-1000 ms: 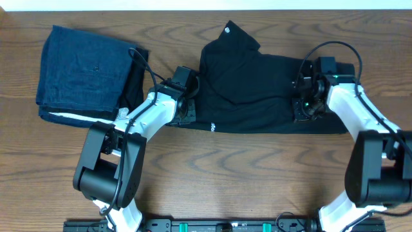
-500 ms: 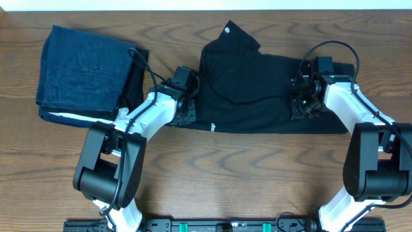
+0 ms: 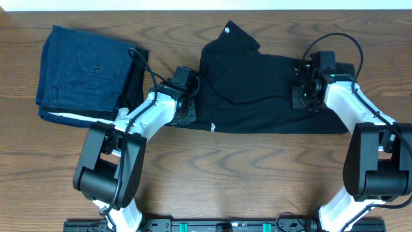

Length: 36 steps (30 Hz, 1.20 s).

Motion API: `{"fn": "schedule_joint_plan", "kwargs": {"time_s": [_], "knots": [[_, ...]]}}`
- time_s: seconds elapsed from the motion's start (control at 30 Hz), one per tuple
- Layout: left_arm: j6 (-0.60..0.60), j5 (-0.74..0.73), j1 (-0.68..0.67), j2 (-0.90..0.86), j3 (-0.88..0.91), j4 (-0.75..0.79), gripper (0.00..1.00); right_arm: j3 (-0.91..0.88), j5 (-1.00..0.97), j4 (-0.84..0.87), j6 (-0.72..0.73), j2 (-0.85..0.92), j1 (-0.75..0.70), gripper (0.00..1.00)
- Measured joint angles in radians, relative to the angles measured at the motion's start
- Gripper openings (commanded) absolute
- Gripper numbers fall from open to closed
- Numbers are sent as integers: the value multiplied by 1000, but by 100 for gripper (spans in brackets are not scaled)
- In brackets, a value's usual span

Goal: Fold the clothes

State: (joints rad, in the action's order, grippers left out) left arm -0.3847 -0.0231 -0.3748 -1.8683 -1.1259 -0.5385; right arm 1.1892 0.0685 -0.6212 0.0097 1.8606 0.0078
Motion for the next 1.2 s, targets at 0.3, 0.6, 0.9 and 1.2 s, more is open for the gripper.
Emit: {"fn": "schedule_joint_plan", "kwargs": {"time_s": [0.3, 0.6, 0.9, 1.2], "knots": [[0, 0, 0, 0, 0, 0, 22, 115, 123, -258, 18, -3, 0, 2], [0, 0, 0, 0, 0, 0, 22, -73, 94, -60, 59, -3, 0, 1], [0, 0, 0, 0, 0, 0, 22, -119, 61, 68, 67, -9, 0, 1], [0, 0, 0, 0, 0, 0, 22, -126, 39, 133, 71, -9, 0, 6]]}}
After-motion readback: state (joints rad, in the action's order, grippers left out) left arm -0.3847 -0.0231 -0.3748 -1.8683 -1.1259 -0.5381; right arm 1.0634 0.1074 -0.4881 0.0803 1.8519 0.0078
